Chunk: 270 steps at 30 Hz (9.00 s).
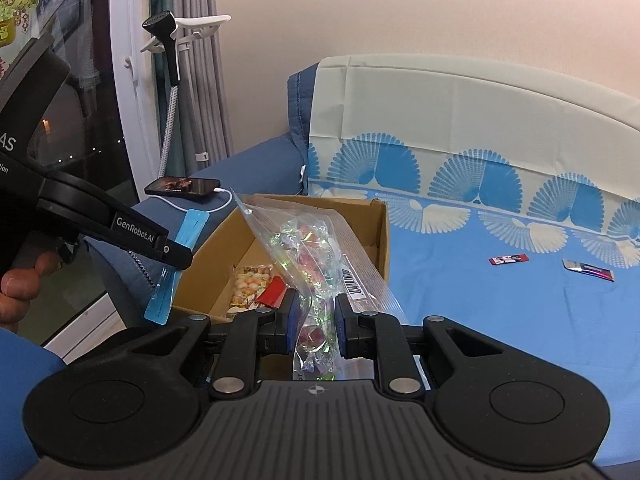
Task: Organize snacks
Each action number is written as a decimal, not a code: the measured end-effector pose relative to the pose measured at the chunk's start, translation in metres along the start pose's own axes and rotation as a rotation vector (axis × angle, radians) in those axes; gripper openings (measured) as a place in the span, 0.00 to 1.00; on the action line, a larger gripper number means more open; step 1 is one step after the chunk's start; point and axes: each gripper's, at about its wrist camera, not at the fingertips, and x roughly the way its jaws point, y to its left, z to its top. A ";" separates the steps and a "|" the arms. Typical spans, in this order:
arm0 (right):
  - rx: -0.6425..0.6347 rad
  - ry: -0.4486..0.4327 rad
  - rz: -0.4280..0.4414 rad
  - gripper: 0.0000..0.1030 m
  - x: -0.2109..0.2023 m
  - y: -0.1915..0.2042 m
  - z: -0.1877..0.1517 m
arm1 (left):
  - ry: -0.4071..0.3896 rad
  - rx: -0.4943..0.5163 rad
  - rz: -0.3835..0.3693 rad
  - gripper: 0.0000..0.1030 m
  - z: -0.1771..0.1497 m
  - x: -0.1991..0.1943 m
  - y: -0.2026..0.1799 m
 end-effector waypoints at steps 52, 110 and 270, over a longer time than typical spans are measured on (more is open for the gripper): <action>0.125 0.173 0.061 0.21 0.221 -0.030 0.056 | 0.175 0.002 0.083 0.16 0.099 0.205 0.047; 0.237 0.041 -0.030 0.95 0.023 -0.013 0.014 | 0.016 0.108 0.097 1.00 -0.016 0.010 -0.002; 0.347 0.004 -0.043 0.18 -0.009 -0.032 0.009 | -0.044 0.032 -0.174 0.12 -0.006 -0.032 -0.008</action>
